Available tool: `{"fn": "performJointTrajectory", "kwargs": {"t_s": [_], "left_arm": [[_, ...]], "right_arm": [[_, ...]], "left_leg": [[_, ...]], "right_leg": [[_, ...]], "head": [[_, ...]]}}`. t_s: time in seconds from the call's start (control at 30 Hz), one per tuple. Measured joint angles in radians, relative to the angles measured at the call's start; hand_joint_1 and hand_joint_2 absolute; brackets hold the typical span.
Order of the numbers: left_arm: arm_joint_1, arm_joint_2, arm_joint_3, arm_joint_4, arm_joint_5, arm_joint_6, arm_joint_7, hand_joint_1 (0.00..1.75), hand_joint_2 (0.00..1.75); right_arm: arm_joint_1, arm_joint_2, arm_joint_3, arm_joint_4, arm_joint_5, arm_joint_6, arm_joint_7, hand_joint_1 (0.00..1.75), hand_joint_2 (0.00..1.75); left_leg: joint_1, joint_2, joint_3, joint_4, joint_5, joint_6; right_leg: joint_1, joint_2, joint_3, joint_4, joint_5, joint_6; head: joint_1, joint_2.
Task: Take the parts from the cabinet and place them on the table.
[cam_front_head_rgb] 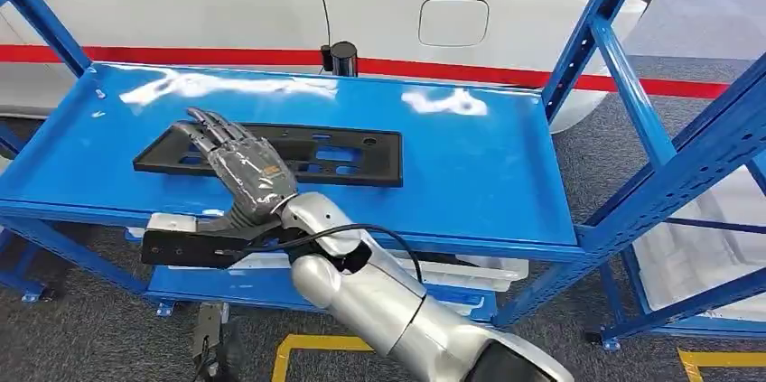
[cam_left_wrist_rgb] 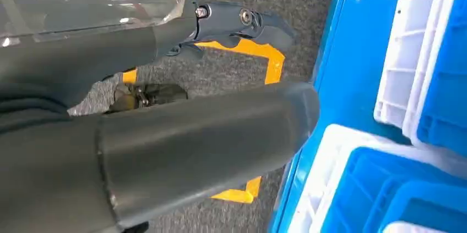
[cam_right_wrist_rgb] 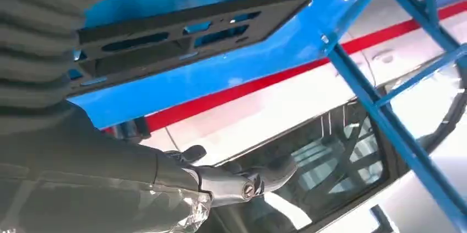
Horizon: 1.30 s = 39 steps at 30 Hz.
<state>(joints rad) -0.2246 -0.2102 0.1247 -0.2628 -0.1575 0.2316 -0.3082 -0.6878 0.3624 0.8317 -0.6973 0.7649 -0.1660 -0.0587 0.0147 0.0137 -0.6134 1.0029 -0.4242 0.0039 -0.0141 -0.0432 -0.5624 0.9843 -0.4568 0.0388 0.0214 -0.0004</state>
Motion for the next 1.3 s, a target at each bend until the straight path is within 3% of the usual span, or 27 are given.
{"fn": "performJointTrajectory", "kwargs": {"t_s": [0.33, 0.57, 0.73, 1.03, 1.3], "left_arm": [[-0.005, -0.003, 0.0, 0.0, 0.003, 0.008, 0.011, 0.0, 0.0], [-0.004, -0.007, 0.0, 0.0, 0.011, 0.014, 0.011, 0.0, 0.0], [-0.003, -0.015, 0.001, 0.0, 0.024, 0.01, 0.004, 0.0, 0.0], [0.006, -0.017, 0.007, 0.0, 0.056, -0.016, -0.031, 0.0, 0.0], [0.025, -0.016, 0.015, 0.0, 0.072, -0.025, -0.049, 0.0, 0.0]], "right_arm": [[-0.034, 0.0, 0.096, 0.037, 0.077, -0.045, 0.047, 0.0, 1.75], [-0.041, 0.0, 0.217, 0.054, 0.217, -0.055, 0.149, 0.0, 1.75], [-0.038, -0.002, 0.273, 0.119, 0.272, -0.12, 0.23, 0.0, 1.75], [-0.052, -0.006, 0.301, 0.237, 0.273, -0.15, 0.288, 0.0, 1.75], [-0.097, -0.01, 0.301, 0.281, 0.27, -0.118, 0.319, 0.0, 1.75]], "left_leg": [[0.0, 0.0, 0.0, 0.0, 0.0, 0.0], [0.0, 0.0, 0.0, 0.0, 0.0, 0.0], [0.0, 0.0, 0.0, 0.0, 0.0, 0.0], [0.0, 0.0, 0.0, 0.0, 0.0, 0.0], [0.0, 0.0, 0.0, 0.0, 0.0, 0.0]], "right_leg": [[0.0, 0.0, 0.0, 0.0, 0.0, 0.0], [0.0, 0.0, 0.0, 0.0, 0.0, 0.0], [0.0, 0.0, 0.0, 0.0, 0.0, 0.0], [0.0, 0.0, 0.0, 0.0, 0.0, 0.0], [0.0, 0.0, 0.0, 0.0, 0.0, 0.0]], "head": [[0.0, 0.0], [0.0, 0.0], [0.0, 0.0], [0.0, 0.0], [0.0, 0.0]]}}
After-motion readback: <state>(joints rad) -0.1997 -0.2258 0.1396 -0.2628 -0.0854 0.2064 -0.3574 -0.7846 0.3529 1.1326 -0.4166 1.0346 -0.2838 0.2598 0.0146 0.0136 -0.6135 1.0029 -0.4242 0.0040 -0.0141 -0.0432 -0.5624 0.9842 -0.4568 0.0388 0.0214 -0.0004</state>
